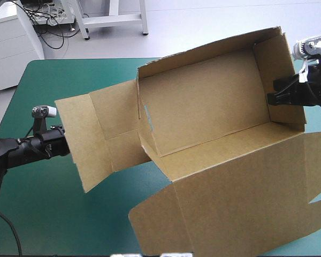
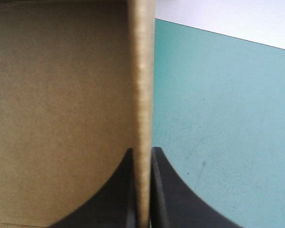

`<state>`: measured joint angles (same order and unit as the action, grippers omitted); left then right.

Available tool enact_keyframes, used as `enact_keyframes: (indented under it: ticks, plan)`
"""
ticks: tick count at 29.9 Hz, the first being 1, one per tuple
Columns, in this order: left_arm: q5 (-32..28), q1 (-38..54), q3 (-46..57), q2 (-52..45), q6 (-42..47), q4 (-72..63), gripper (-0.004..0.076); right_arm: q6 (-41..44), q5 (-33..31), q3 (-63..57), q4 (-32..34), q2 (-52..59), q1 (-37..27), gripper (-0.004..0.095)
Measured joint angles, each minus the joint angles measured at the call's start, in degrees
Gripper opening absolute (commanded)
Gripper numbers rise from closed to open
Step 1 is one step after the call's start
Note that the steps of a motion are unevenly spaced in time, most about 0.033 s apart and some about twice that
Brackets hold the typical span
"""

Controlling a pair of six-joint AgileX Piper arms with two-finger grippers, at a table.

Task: Fold the box

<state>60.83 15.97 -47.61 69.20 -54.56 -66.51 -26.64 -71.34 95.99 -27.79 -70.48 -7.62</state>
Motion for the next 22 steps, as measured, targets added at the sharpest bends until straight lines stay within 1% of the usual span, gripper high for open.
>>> enact_keyframes:
  ticks: [3,5,7,11,13,17,22]
  plan:
    - [1.99,0.04,1.82,2.37,-3.24,-3.75,0.0008,-0.90,0.00,-2.21,-2.15,0.00,0.00,-0.0023]
    - [4.51,0.04,2.46,4.20,-5.52,-7.47,0.0053,-1.20,0.31,-3.85,-2.79,0.00,0.00,-0.0023]
    - [6.11,0.04,2.52,5.30,-7.39,-11.38,0.0134,-1.37,0.78,-4.95,-2.79,0.00,0.00,-0.0023]
    - [6.42,-1.57,2.52,6.58,-9.56,-16.15,0.0307,-1.63,2.32,-6.50,-3.09,0.00,0.00,-0.0021]
    - [6.53,-3.05,2.52,6.56,-9.93,-16.44,0.0353,-1.68,3.04,-7.08,-3.51,0.00,0.00,-0.0021]
    - [6.90,-5.73,2.52,6.56,-10.16,-16.82,0.0358,-1.68,3.68,-7.36,-3.95,-0.17,0.00,-0.0021]
    - [6.97,-6.24,2.52,6.56,-10.35,-19.33,0.0359,-1.68,3.74,-7.36,-4.16,-0.17,0.00,-0.0015]
